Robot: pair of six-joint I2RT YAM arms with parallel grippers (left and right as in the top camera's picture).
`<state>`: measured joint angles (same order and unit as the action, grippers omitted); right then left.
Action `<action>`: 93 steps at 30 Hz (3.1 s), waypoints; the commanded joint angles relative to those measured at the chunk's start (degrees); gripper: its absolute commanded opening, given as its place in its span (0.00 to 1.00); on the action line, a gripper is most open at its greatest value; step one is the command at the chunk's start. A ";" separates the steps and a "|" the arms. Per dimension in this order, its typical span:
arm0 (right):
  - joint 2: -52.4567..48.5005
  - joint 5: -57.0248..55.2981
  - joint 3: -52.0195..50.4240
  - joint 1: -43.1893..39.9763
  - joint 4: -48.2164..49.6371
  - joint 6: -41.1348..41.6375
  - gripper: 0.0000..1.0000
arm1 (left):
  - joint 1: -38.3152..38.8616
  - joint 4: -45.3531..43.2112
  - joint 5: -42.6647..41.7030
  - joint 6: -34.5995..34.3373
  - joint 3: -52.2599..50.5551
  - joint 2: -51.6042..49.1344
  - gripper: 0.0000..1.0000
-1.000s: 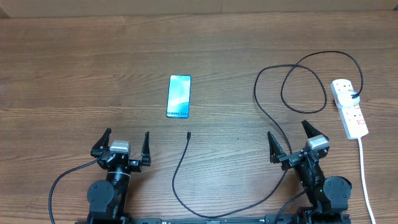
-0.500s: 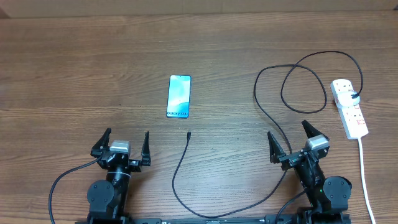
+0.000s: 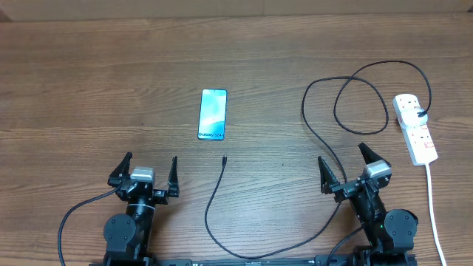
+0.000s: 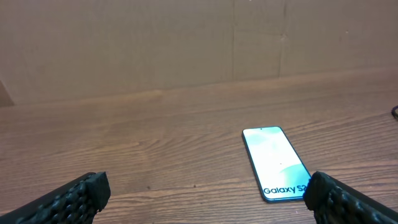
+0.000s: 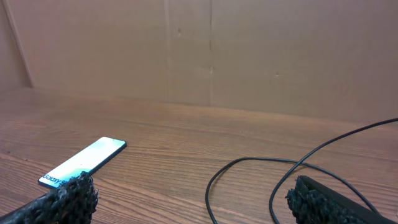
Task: Plug charger to phone and switch on socket
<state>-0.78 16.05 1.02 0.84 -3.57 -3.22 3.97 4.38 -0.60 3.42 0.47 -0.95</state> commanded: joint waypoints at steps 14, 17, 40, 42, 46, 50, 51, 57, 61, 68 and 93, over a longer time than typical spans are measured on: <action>0.61 -0.79 -0.57 0.26 0.09 0.20 1.00 | -0.44 0.09 -0.02 0.87 -0.20 0.70 1.00; 0.61 -0.79 -0.57 0.26 0.09 0.17 1.00 | -0.44 0.09 -0.02 0.87 -0.20 0.70 1.00; 0.61 -0.79 -0.57 0.26 0.09 0.20 1.00 | -0.44 0.09 -0.02 0.87 -0.20 0.70 1.00; 0.61 -0.79 -0.57 0.26 0.09 0.20 1.00 | -0.44 0.09 -0.02 0.87 -0.20 0.70 1.00; 0.61 -0.79 -0.57 0.26 0.09 0.20 1.00 | -0.44 0.09 -0.02 0.87 -0.20 0.70 1.00; 0.61 -0.79 -0.57 0.26 0.09 0.17 1.00 | -0.44 0.02 -0.50 0.87 -0.20 0.70 1.00; 0.61 -0.79 -0.57 0.26 0.09 0.17 1.00 | -0.44 0.04 -0.48 0.87 -0.20 0.70 1.00; 0.61 -0.79 -0.57 0.26 0.09 0.20 1.00 | -0.44 0.04 -0.46 0.87 -0.20 0.70 1.00; 0.61 -0.79 -0.57 0.26 0.09 0.17 1.00 | -0.44 0.04 -0.48 0.87 -0.20 0.70 1.00; 0.61 -0.79 -0.57 0.26 0.09 0.20 1.00 | -0.44 -0.79 -3.63 -2.27 0.87 0.70 1.00; 0.61 -0.79 -0.57 0.26 0.09 0.20 1.00 | -0.42 45.70 -20.48 -17.16 60.41 -41.05 1.00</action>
<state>-0.73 16.05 1.02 0.84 -3.73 -3.25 3.99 44.86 -15.14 -12.53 50.61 -32.08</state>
